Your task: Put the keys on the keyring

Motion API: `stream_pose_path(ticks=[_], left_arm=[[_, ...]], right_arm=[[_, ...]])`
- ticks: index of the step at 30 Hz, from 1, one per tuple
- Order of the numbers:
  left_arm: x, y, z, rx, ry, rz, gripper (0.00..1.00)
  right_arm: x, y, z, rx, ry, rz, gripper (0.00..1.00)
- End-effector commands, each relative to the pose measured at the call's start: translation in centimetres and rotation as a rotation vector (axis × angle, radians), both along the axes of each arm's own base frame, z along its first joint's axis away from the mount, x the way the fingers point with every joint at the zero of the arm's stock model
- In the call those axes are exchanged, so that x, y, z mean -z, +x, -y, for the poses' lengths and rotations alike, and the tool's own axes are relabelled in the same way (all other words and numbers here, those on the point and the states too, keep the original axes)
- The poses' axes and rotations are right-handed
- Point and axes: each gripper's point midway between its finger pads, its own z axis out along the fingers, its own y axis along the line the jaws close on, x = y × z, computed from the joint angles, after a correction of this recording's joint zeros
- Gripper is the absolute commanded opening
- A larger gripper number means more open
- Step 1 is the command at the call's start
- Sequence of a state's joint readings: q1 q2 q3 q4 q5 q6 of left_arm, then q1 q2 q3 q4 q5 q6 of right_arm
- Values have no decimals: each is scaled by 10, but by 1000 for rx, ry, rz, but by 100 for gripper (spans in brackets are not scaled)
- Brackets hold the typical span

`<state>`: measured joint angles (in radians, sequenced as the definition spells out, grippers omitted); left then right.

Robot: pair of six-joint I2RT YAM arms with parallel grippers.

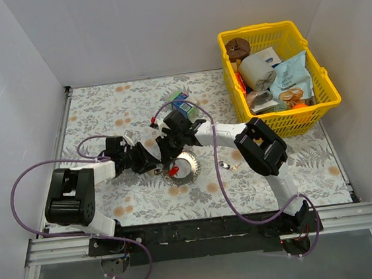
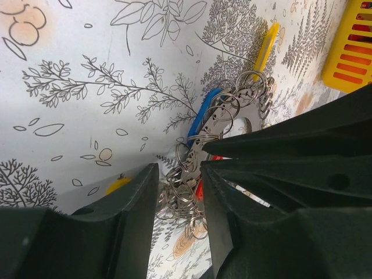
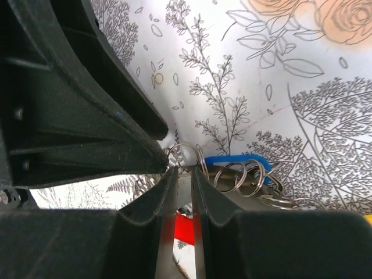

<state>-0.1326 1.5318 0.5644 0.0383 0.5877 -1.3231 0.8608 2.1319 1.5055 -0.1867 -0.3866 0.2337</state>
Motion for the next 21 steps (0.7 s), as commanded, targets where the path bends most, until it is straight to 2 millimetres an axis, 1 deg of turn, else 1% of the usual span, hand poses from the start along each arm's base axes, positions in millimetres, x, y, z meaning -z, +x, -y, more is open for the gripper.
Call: stream_pose_path(ticks=[1,5,9,12,16,17,20,21], left_arm=[[1,0,2,11,-16,5,35],[-1,2,3,13,-23,13,33],[-4,5,4,16,-37,23,29],[-7,6,9,37,-63,34,27],[-15,10,13,52,-94,58,27],[-17,12,15,56,-99,64,27],[-18,14,17,65,-107,65,27],[-20,15,18,63,-111,69,27]], right_arm=[[-15,23,-13,60,58,41,23],[-18,26,-11,73,65,37,24],[-30,27,-8,79,90,61,24],[-36,30,-5,86,97,70,24],[-41,33,-2,92,100,78,24],[-39,34,1,96,98,74,24],[-46,34,4,95,110,79,24],[-43,32,6,93,106,73,24]])
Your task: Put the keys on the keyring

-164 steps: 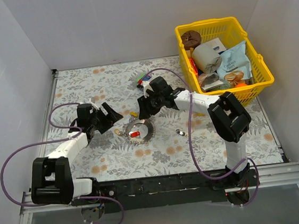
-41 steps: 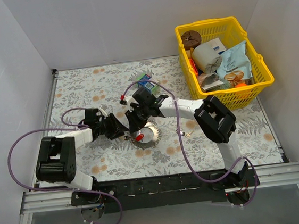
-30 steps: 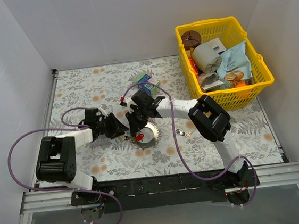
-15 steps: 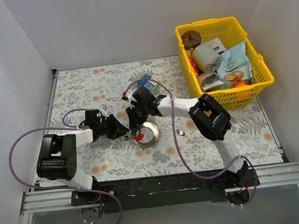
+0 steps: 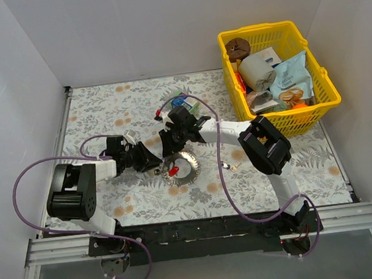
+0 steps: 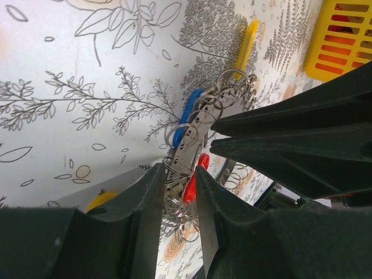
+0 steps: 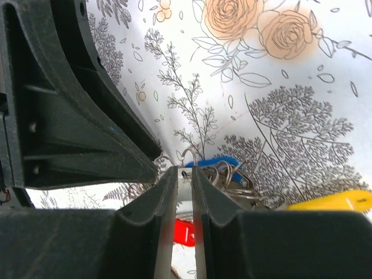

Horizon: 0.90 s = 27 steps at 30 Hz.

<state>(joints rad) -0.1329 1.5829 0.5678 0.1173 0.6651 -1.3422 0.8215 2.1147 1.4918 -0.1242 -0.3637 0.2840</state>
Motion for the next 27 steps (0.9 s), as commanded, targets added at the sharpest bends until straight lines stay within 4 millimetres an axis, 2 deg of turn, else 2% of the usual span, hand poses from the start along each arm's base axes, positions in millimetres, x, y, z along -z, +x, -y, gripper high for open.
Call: stream_pose_path(ticks=[1,7,19,24,27], left_arm=[[-19,13,7,21,-43,63,27],[-27,19,10,27,-57,93,26],[-29,11,22,81,-106,101,27],[-36,17,17,56,-74,133,28],[-39,23,12,29,-34,140,31]], right_arm=[[-35,6,3,4,65,58,24],[-38,2,9,-7,67,64,24],[-42,-5,12,-34,90,67,24],[-48,-9,13,-54,105,83,25],[-50,-8,14,-56,105,95,27]])
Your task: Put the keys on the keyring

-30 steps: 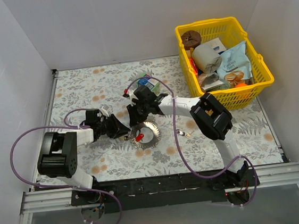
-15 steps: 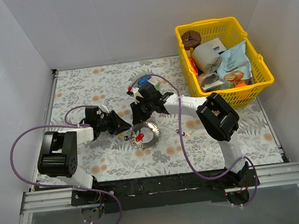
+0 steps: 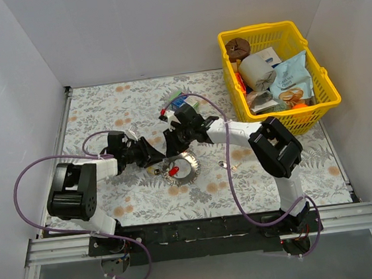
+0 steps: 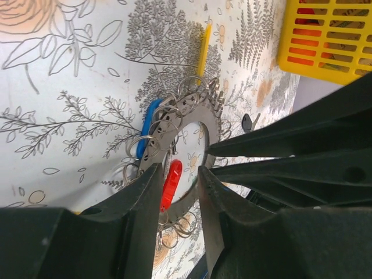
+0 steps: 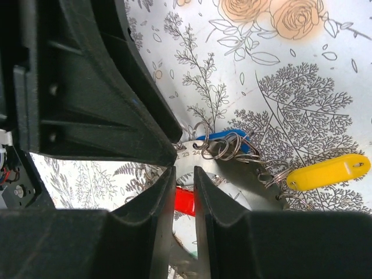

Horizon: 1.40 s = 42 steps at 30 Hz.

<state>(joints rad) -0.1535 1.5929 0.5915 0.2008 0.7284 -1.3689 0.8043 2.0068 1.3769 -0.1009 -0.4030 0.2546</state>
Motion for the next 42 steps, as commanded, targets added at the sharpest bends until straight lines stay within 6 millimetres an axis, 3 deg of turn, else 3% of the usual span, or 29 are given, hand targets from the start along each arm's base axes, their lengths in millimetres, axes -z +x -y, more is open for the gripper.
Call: stream_pose_path(ticks=[1,9,15,27,42], left_arm=[[-21,14,-5,-26,45,80,32],[-9,11,-24,-91,172,46,34],[15,-6,-27,-87,189,-53,34],[10,-3,-15,-60,108,-39,33],[4,0,-1,-28,26,-26,25]], right_arm=[[-36,5,-5,-24,78,85,28],[-35,12,0,18,48,99,30],[-32,15,0,25,26,98,31],[-17,18,0,77,-20,38,31],[-23,17,0,65,-4,45,31]])
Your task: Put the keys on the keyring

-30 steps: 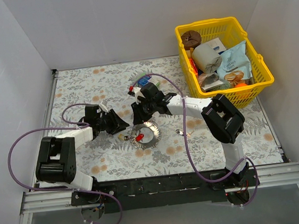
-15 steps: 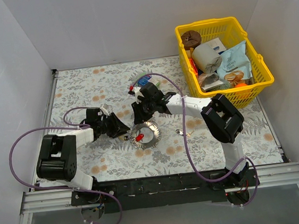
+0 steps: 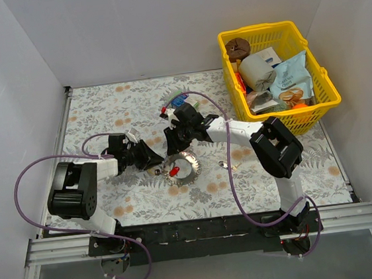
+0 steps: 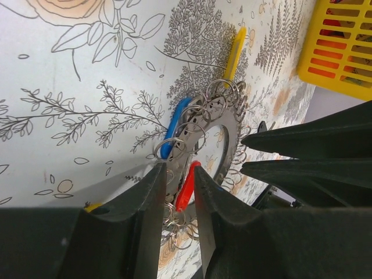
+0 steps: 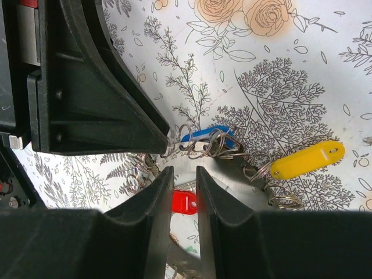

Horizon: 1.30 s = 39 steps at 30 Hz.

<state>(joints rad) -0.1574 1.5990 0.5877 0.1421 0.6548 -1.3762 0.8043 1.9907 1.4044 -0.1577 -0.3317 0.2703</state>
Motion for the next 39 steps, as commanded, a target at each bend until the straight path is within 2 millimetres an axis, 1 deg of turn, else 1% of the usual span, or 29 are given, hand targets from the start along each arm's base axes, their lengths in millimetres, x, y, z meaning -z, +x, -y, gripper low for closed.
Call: stream_pose_path(ticks=[1,7,11,15,18,20,26,34,37,39], left_arm=[[-13,3,7,26,-35,40,23],[-12,2,8,35,-39,36,21],[-13,3,5,27,-18,46,23],[-18,7,-1,5,23,70,29],[-21,9,-5,-10,54,84,31],[-21,10,-7,-19,66,85,31],[-15,12,-12,-37,71,77,30],[-9,11,-12,-46,57,59,30],[-9,10,-12,-46,52,54,30],[-9,9,-12,-46,50,53,30]], right_arm=[[-17,7,-7,2,38,32,31],[-19,10,-9,0,41,35,31],[-23,4,-11,-38,64,30,31],[-22,-5,-14,-74,94,1,37],[-17,-9,-13,-71,96,-12,43],[-13,-11,-13,-65,94,-25,44],[-2,-13,-15,-44,81,-76,44],[9,-19,-15,-40,87,-120,37],[10,-17,-14,-31,79,-113,36],[12,-8,-7,8,44,-87,35]])
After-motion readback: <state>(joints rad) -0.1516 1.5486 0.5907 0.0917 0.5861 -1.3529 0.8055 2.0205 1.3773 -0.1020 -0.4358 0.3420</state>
